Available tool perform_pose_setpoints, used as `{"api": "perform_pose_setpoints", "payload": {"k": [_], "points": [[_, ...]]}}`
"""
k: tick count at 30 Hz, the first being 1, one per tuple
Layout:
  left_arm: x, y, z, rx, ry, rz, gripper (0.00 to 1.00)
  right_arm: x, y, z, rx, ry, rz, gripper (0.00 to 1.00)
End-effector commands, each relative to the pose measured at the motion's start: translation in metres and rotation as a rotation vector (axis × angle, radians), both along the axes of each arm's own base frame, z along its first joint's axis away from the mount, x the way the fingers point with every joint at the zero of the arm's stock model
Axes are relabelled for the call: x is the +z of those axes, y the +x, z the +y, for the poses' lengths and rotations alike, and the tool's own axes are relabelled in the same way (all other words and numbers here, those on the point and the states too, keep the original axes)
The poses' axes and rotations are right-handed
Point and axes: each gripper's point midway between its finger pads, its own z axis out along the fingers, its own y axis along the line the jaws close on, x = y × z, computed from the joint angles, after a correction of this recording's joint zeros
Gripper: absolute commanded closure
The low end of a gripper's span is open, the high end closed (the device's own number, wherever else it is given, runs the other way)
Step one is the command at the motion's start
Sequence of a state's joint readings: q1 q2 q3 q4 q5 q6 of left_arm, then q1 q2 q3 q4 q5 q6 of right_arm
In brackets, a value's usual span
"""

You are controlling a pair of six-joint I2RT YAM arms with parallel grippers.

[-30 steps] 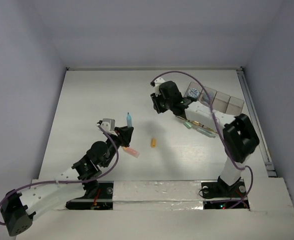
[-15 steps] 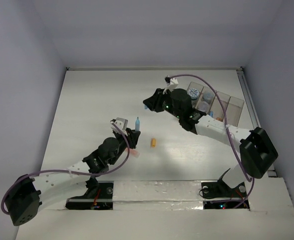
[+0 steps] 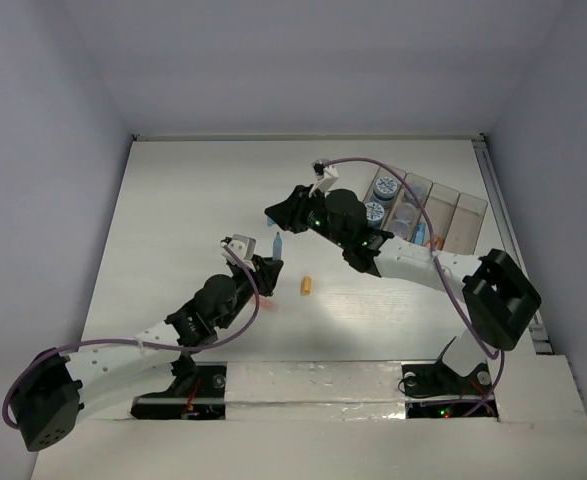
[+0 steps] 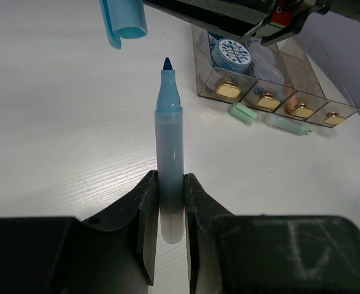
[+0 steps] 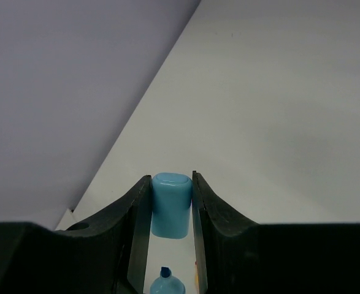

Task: Sort the stationery into containers
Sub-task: Close the pen cap on the pen.

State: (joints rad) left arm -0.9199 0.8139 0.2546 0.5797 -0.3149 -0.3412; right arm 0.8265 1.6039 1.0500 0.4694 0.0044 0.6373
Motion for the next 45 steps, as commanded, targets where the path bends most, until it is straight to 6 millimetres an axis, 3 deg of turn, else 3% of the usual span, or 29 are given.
{"api": "perform_pose_setpoints", "payload": {"k": [1,26,45], "points": [[0.027,0.005,0.0,0.014,-0.062,-0.056,1.0,0.028,0.0,0.004,-0.017,0.068,-0.066,1.0],[0.026,0.01,0.006,0.061,-0.033,-0.048,1.0,0.033,-0.013,-0.005,-0.022,0.033,-0.103,1.0],[0.029,0.009,0.009,0.067,-0.041,-0.059,1.0,0.012,-0.014,0.003,-0.026,-0.051,-0.097,1.0]]}}
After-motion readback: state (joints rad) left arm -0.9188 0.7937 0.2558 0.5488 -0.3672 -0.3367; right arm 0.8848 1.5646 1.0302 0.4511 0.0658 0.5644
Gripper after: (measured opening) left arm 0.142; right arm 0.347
